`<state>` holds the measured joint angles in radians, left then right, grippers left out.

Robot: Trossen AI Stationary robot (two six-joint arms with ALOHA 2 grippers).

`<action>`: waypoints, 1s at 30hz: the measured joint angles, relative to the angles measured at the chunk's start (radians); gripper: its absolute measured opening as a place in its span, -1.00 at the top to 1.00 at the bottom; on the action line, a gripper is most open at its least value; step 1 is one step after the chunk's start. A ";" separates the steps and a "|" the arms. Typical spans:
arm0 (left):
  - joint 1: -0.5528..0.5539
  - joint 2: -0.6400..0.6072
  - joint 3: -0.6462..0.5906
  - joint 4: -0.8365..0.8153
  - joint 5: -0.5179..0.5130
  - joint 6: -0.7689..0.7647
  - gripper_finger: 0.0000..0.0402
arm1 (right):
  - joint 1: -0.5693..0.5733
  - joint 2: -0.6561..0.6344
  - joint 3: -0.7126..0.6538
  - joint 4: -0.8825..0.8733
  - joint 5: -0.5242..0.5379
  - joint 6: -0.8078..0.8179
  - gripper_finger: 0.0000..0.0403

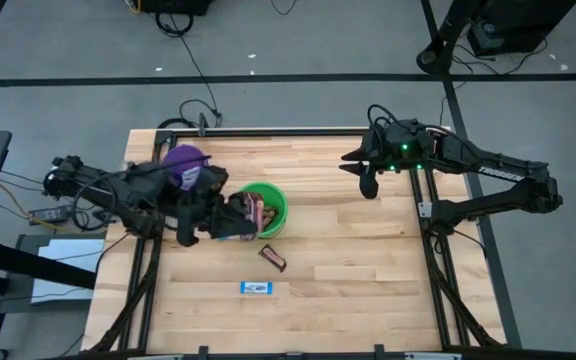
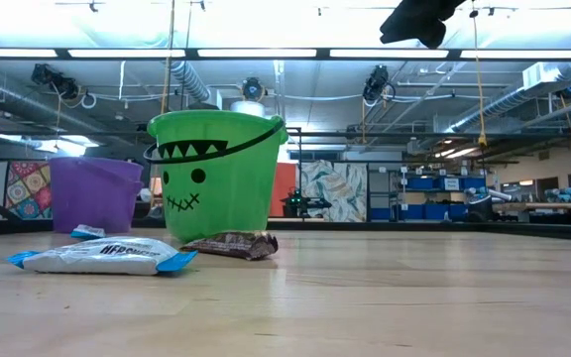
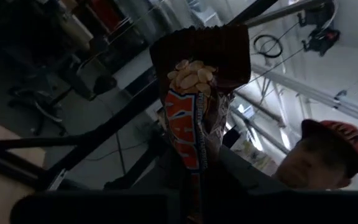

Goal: Sort candy by brand, put in halloween buckets
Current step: Put the left black chocolate bar into the green bucket

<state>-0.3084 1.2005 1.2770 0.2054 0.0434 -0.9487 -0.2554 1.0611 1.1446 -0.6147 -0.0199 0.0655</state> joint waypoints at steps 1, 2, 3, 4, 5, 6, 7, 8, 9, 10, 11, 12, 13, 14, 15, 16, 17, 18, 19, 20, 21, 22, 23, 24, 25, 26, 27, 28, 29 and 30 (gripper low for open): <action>0.000 0.006 0.000 -0.011 0.001 0.000 0.73 | 0.000 0.000 0.000 0.000 -0.001 -0.003 0.36; 0.002 0.013 0.001 -0.023 0.001 0.003 0.73 | 0.000 0.000 0.000 0.000 -0.001 -0.008 0.36; 0.007 0.016 0.001 -0.054 0.000 0.011 0.73 | 0.000 0.000 0.000 0.000 0.000 -0.012 0.36; 0.009 0.018 0.001 -0.101 -0.007 0.025 0.73 | 0.000 0.000 0.000 -0.001 0.000 -0.015 0.36; 0.013 0.018 0.001 -0.158 -0.020 0.035 0.73 | 0.000 0.000 0.000 -0.001 0.000 -0.017 0.36; 0.017 0.018 0.001 -0.222 -0.042 0.046 0.73 | -0.001 0.000 0.000 0.000 0.000 -0.020 0.36; 0.023 0.018 0.001 -0.285 -0.068 0.055 0.73 | -0.001 0.000 0.000 -0.001 0.000 -0.022 0.36; 0.030 0.015 0.001 -0.349 -0.097 0.068 0.73 | -0.001 0.000 0.000 -0.001 0.000 -0.025 0.36; 0.035 0.011 0.001 -0.416 -0.133 0.088 0.73 | -0.001 0.000 0.000 -0.002 -0.001 -0.028 0.36; 0.038 0.006 0.000 -0.483 -0.171 0.107 0.73 | -0.001 0.000 0.000 -0.002 -0.001 -0.033 0.36; 0.044 0.003 0.000 -0.545 -0.217 0.121 0.73 | -0.001 0.000 0.000 -0.002 -0.001 -0.036 0.36; 0.052 0.001 0.000 -0.604 -0.267 0.131 0.73 | -0.001 0.000 0.000 -0.004 -0.001 -0.039 0.36; 0.058 0.001 0.001 -0.671 -0.322 0.133 0.73 | -0.001 0.000 0.000 -0.009 -0.003 -0.040 0.36; 0.063 0.001 0.001 -0.743 -0.374 0.132 0.73 | -0.001 0.000 0.000 -0.013 -0.003 -0.042 0.36; 0.069 0.009 0.001 -0.809 -0.420 0.125 0.73 | -0.001 0.000 0.000 -0.018 -0.006 -0.042 0.36; 0.079 0.019 0.001 -0.862 -0.456 0.111 0.73 | -0.001 0.000 0.000 -0.023 -0.010 -0.042 0.36; 0.090 0.028 0.001 -0.905 -0.477 0.104 0.73 | -0.001 0.000 0.000 -0.031 -0.014 -0.040 0.36; 0.099 0.040 0.000 -0.943 -0.481 0.099 0.73 | -0.001 0.000 0.000 -0.040 -0.022 -0.037 0.36; 0.111 0.051 0.000 -0.963 -0.478 0.094 0.73 | -0.001 0.000 0.000 -0.046 -0.028 -0.035 0.36; 0.123 0.064 0.000 -0.965 -0.470 0.091 0.73 | -0.001 0.000 0.000 -0.051 -0.031 -0.034 0.36; 0.134 0.079 0.000 -0.964 -0.461 0.088 0.73 | -0.001 0.000 0.000 -0.057 -0.032 -0.034 0.36; 0.144 0.093 0.000 -0.964 -0.449 0.088 0.73 | -0.001 0.000 0.000 -0.061 -0.033 -0.034 0.36; 0.153 0.111 0.000 -0.966 -0.443 0.086 0.73 | -0.001 0.000 0.000 -0.064 -0.033 -0.034 0.36; 0.161 0.130 0.000 -0.966 -0.441 0.083 0.74 | -0.001 0.000 0.000 -0.065 -0.034 -0.034 0.36; 0.168 0.148 0.000 -0.968 -0.438 0.081 0.74 | -0.001 0.000 0.000 -0.066 -0.034 -0.035 0.36; 0.174 0.168 0.000 -0.972 -0.438 0.080 0.73 | -0.001 0.000 0.000 -0.066 -0.034 -0.035 0.36; 0.182 0.185 0.000 -0.973 -0.431 0.072 0.73 | -0.001 0.000 0.000 -0.066 -0.034 -0.035 0.36; 0.191 0.200 0.000 -0.974 -0.421 0.052 0.72 | -0.001 0.000 0.000 -0.068 -0.034 -0.035 0.36; 0.198 0.215 0.000 -0.985 -0.411 0.031 0.71 | -0.001 0.000 0.000 -0.073 -0.034 -0.035 0.36; 0.205 0.226 0.000 -1.002 -0.398 0.017 0.69 | -0.001 0.000 0.000 -0.081 -0.034 -0.035 0.36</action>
<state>-0.1036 1.4262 1.2770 -0.7963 -0.3547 -0.9318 -0.2562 1.0611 1.1446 -0.6958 -0.0540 0.0307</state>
